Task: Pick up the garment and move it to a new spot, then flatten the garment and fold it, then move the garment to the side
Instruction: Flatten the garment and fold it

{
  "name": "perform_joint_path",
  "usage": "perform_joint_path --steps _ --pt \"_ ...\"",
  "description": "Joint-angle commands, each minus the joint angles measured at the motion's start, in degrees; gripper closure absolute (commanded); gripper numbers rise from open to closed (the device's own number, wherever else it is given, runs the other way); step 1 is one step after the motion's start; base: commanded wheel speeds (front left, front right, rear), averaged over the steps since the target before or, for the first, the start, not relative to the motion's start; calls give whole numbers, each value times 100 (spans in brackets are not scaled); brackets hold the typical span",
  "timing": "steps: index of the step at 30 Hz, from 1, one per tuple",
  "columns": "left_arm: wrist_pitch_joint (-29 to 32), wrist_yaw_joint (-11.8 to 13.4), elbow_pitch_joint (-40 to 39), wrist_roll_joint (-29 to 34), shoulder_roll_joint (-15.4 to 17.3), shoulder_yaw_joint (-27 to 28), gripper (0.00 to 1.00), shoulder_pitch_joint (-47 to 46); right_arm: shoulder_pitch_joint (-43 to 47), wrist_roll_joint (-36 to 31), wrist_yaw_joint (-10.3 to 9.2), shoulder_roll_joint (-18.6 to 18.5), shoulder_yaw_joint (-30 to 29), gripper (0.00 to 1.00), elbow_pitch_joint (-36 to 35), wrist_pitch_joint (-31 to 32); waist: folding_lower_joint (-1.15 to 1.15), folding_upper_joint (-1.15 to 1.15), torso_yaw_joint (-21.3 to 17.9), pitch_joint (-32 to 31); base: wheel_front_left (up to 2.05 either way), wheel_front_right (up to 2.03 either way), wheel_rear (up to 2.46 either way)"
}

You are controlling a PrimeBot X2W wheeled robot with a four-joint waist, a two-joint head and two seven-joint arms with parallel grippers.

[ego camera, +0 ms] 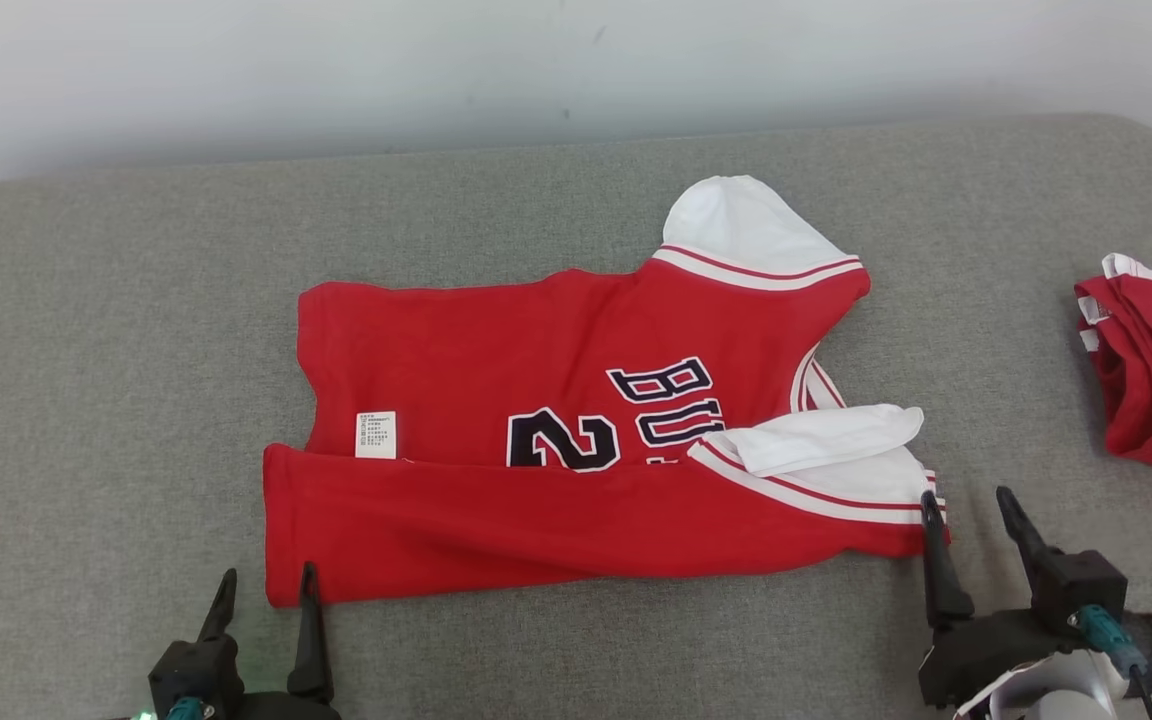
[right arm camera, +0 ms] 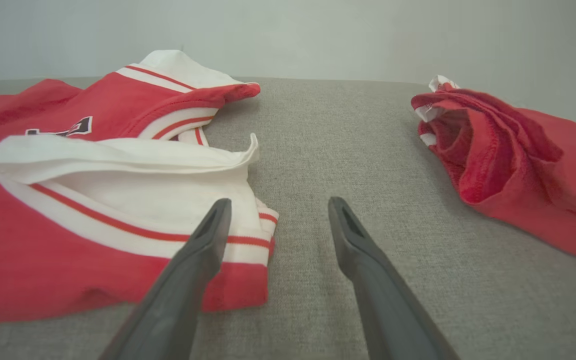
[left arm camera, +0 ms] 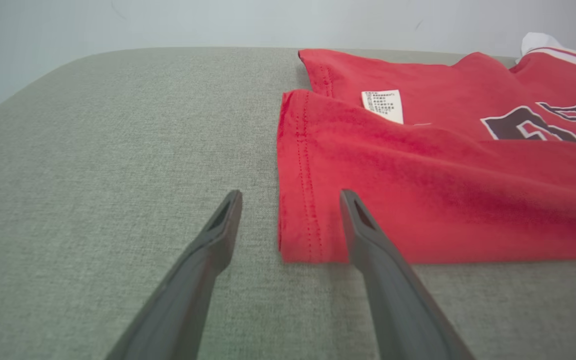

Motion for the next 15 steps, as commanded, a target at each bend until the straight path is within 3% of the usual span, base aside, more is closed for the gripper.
perform_joint_path --steps 1,11,12,13,14,15 --pt "-16 31 -6 -23 -4 -12 0 39 57 47 -18 41 25 0 35 1 0 0 7 8 0 0 0" --pt "-16 23 -16 -22 -4 -98 0 21 14 110 -18 74 -33 0 676 2 0 0 98 3 0 0 0" --pt "-16 21 -14 -16 -4 -84 0 31 -15 122 -18 58 -9 17 799 2 0 0 100 -2 0 0 0" --pt "-16 17 -4 -3 -4 -77 0 31 -42 163 -18 49 -10 27 941 4 0 0 102 -4 0 0 0" --pt "-16 10 7 11 -4 -76 0 20 -83 163 -18 23 -3 50 1076 9 0 0 109 -4 0 0 0" --pt "-16 3 18 23 -4 -80 0 8 -118 177 -18 3 13 56 1196 11 0 0 118 -6 0 0 0"
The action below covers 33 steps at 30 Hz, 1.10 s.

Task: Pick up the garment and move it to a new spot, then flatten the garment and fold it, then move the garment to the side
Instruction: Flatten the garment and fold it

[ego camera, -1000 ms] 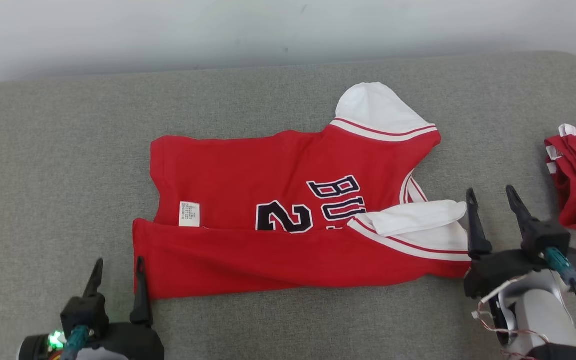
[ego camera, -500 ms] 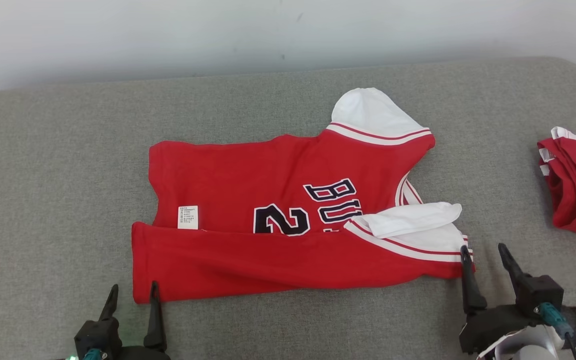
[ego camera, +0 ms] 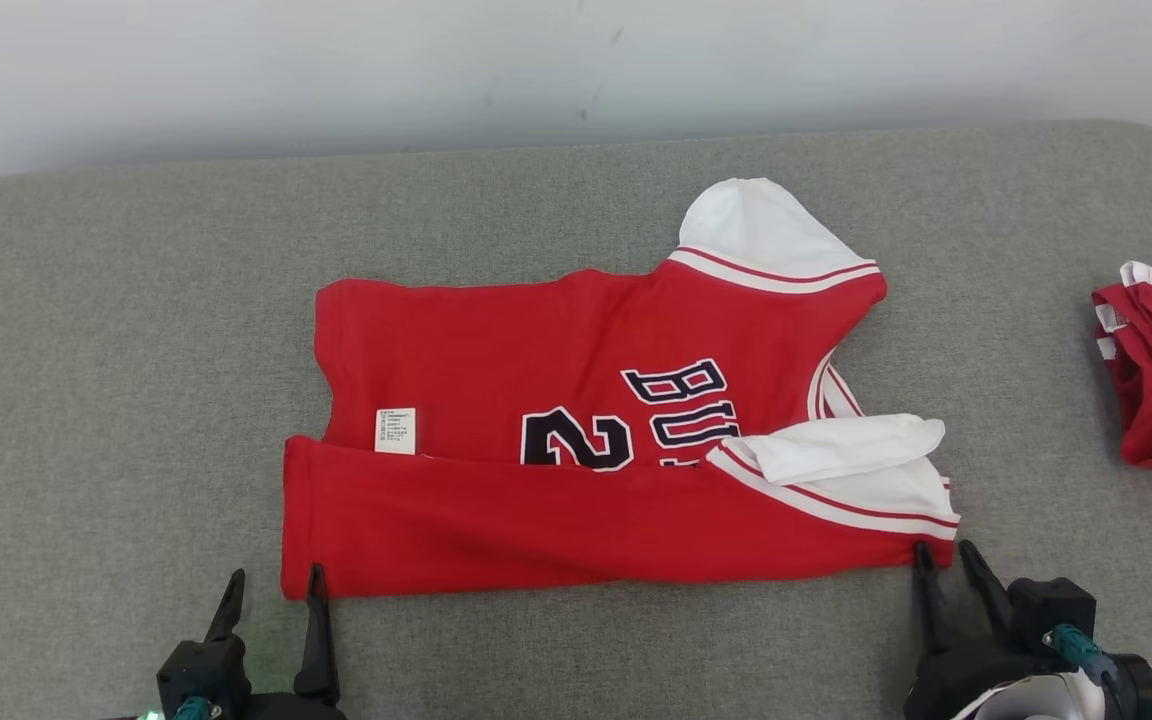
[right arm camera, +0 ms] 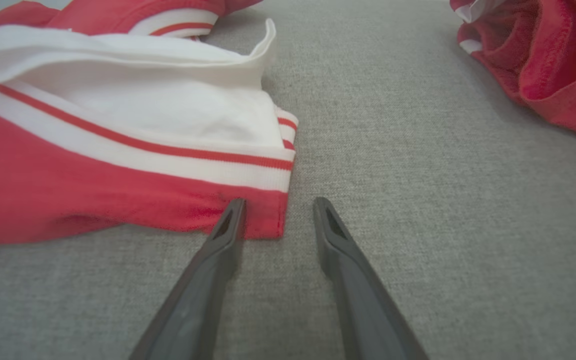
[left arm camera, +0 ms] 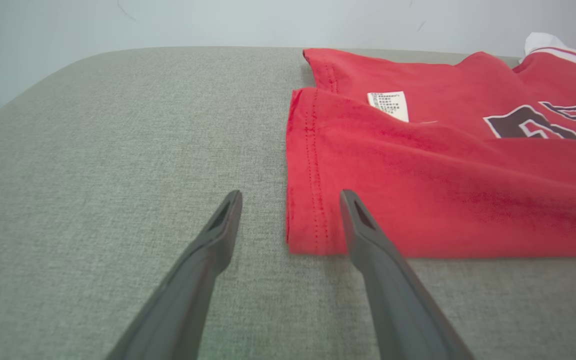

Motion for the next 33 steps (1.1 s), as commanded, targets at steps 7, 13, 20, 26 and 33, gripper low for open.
perform_joint_path --steps 7,13,20,26,33 --pt "-16 -35 13 53 -4 4 0 -15 -214 197 -19 -104 94 100 585 42 1 0 31 -15 0 0 0" --pt "-16 -84 11 -13 -4 -20 0 -10 -238 227 -21 -215 56 100 400 28 1 0 8 -19 0 0 0" --pt "-16 -126 163 -271 -1 -118 0 -73 -237 210 -21 -243 171 100 210 16 1 0 -70 44 0 0 0" --pt "-16 -44 401 -499 -4 -186 0 -197 -321 251 -19 -242 301 100 92 16 1 0 -140 132 0 0 0" --pt "-14 -32 797 -509 0 -264 100 -298 -370 306 -19 -280 354 100 16 15 1 0 -166 145 0 0 0"
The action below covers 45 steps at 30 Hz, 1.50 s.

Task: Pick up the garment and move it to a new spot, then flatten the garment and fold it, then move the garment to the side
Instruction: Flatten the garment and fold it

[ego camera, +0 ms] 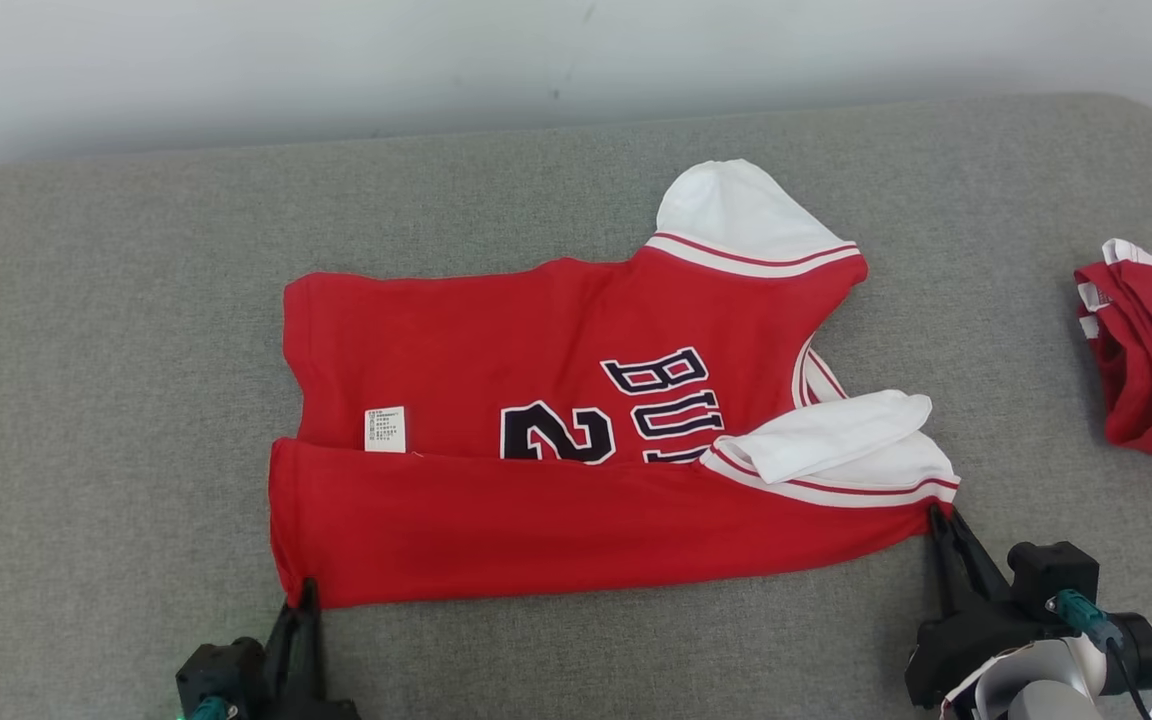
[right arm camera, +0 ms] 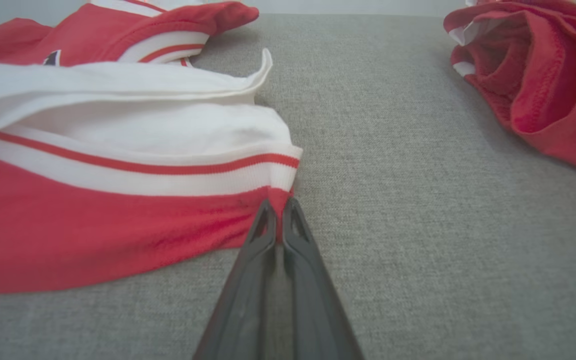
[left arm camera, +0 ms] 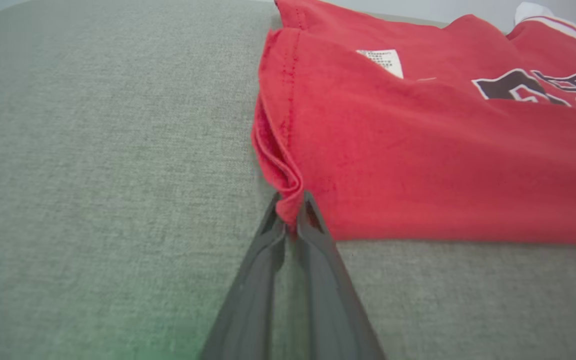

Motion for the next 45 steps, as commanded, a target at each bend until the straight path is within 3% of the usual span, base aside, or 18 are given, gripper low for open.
perform_joint_path --steps 1,5,17,30,45 --pt "-6 -19 106 -100 6 5 100 -40 -48 42 -20 -33 -6 100 -12 4 0 -1 5 -6 0 0 0" --pt "-6 -101 222 -126 5 -14 100 -25 -15 65 -20 -9 -30 100 -22 4 0 -1 32 -56 0 0 0" --pt "-13 -193 -632 99 12 296 100 203 -110 168 -20 -59 -156 100 -385 3 0 -1 58 -748 0 0 0" --pt "-13 -240 -475 195 16 379 100 881 624 224 -20 106 -112 100 -332 3 0 -1 24 -1457 0 0 0" --pt "-13 -4 -138 -214 22 238 100 1820 1762 179 -20 273 -329 100 -345 3 0 -1 -5 -1463 0 0 0"
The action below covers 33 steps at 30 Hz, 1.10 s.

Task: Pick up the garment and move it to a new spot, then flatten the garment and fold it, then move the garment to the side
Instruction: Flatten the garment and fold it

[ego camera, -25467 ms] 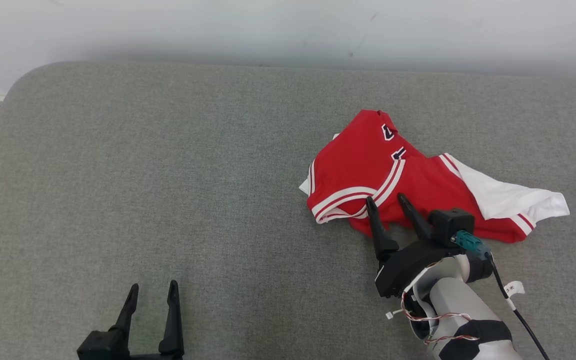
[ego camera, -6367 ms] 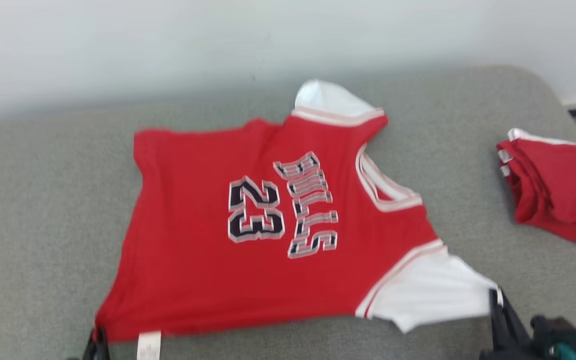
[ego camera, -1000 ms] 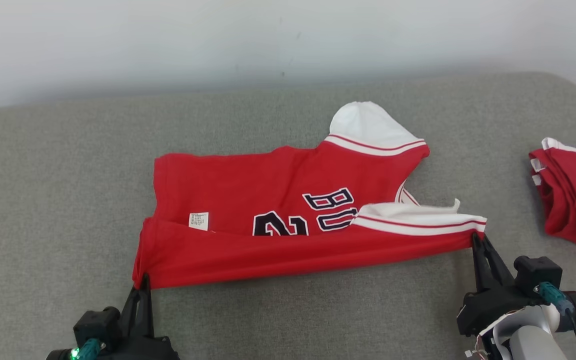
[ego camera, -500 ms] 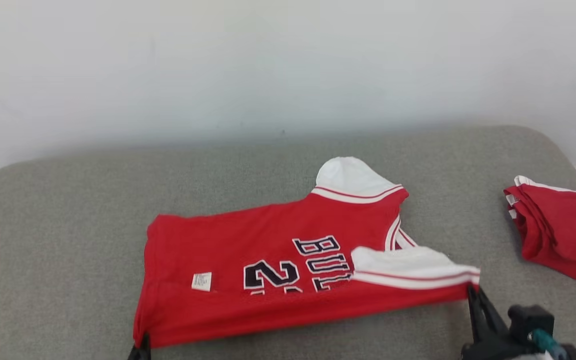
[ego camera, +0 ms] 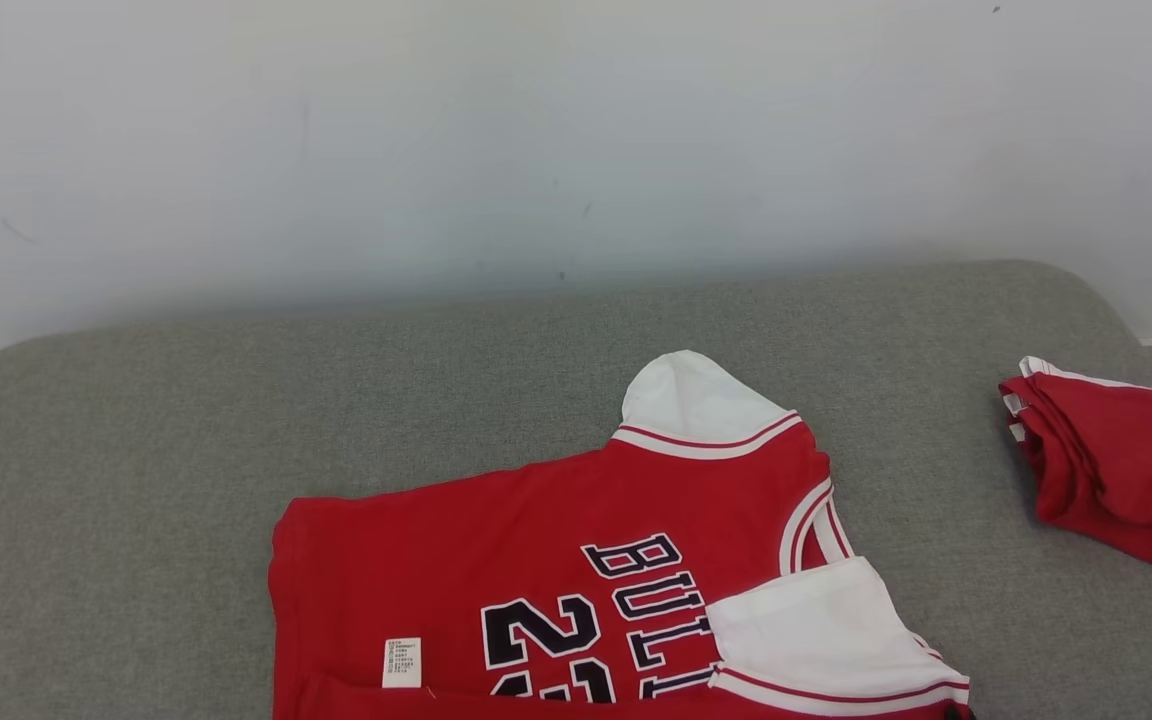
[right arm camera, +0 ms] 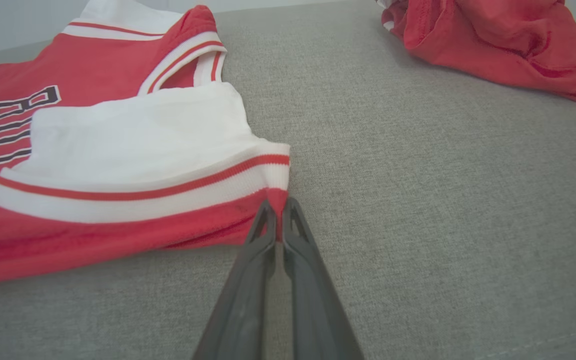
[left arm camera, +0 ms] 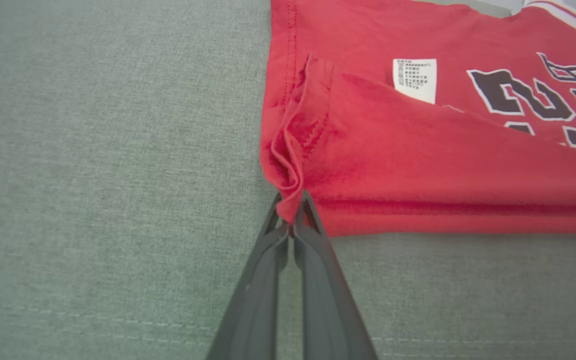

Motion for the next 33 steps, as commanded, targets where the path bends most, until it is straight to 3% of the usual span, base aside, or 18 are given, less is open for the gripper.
perform_joint_path --steps 1,3,4,5,6,14,19,26,33 --pt "-16 71 58 -42 43 16 100 90 99 -11 -20 -26 -58 100 -11 0 0 0 2 10 0 0 0" --pt "-16 84 147 -27 43 -20 100 98 122 -10 -20 -16 -67 100 -6 0 0 0 2 23 0 0 0" --pt "-16 93 191 -39 44 -30 96 81 115 -15 -20 -16 -68 83 -3 0 0 0 -2 37 0 0 0" --pt "-16 119 185 -41 44 -21 67 39 86 -35 -20 -13 -76 36 -13 0 0 0 -4 51 0 0 0" --pt "-16 140 142 -32 46 8 2 -5 44 -49 -20 -7 -84 0 -24 0 0 0 -2 67 0 0 0" --pt "-16 179 -428 184 29 220 0 -293 -338 -183 -19 -5 -138 0 -364 1 0 0 63 265 0 0 0" --pt "-16 42 -453 368 174 411 0 -788 -672 -223 -19 49 -36 0 -476 1 0 0 117 447 0 0 0" --pt "-16 -21 -8 543 412 467 0 -1886 -1220 -248 -19 1 181 0 -560 1 0 0 145 894 0 0 0" --pt "-8 -96 972 570 644 354 0 -3209 -1817 -209 -19 -85 461 0 -591 1 0 0 80 1380 0 0 0"
